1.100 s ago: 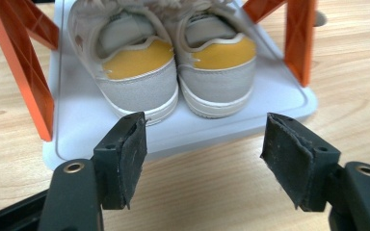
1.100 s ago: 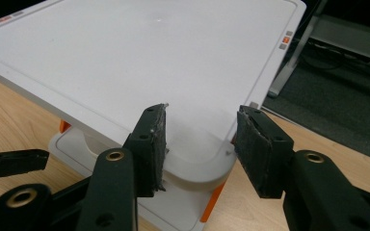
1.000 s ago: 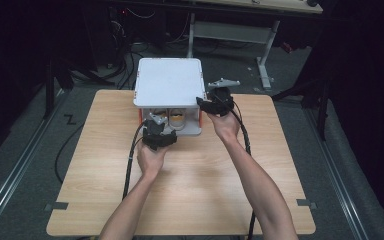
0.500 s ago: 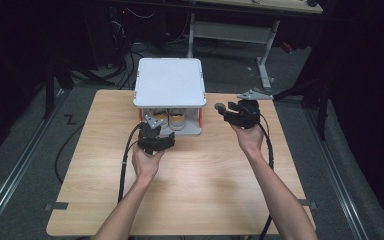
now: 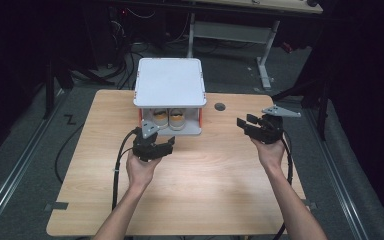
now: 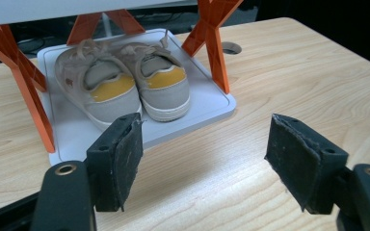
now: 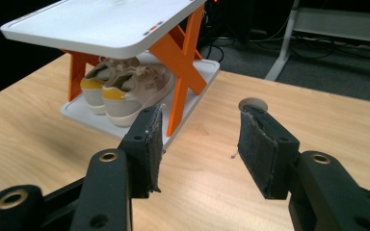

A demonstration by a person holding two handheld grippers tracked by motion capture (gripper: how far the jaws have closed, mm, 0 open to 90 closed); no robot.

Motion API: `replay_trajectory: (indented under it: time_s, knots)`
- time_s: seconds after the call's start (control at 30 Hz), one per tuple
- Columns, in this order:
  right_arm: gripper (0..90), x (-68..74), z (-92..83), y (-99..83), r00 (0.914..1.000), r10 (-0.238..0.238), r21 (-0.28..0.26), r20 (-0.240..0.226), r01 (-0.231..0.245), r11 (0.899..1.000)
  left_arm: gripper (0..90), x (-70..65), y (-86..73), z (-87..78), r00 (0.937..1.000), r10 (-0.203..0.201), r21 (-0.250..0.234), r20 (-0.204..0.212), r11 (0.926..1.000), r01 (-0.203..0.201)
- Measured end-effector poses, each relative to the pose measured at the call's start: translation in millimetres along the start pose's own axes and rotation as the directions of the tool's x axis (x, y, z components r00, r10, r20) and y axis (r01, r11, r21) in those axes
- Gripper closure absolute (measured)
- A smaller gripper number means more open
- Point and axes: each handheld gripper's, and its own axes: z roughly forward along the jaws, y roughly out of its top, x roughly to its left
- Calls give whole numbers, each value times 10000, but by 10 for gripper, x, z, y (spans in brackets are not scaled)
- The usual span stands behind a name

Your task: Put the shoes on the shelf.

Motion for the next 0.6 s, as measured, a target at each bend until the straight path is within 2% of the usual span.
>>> replay_trajectory:
  time_s: [0.13, 0.37, 0.6]
  knots:
    - [502, -16, -96, -101, 10000, 41, 6, -89, -41, 10000, 269, 55, -52, -75, 9997, -200, -91, 107, 9998, 201]
    - [498, -33, -256, -305, 9999, 30, 10, -124, -30, 10000, 257, 123, -164, -200, 9994, -291, -99, 200, 9995, 293]
    - [494, -82, -390, -544, 10000, 71, 113, 61, -72, 9999, 264, 163, -301, -261, 9988, -404, -1, 285, 9992, 405]
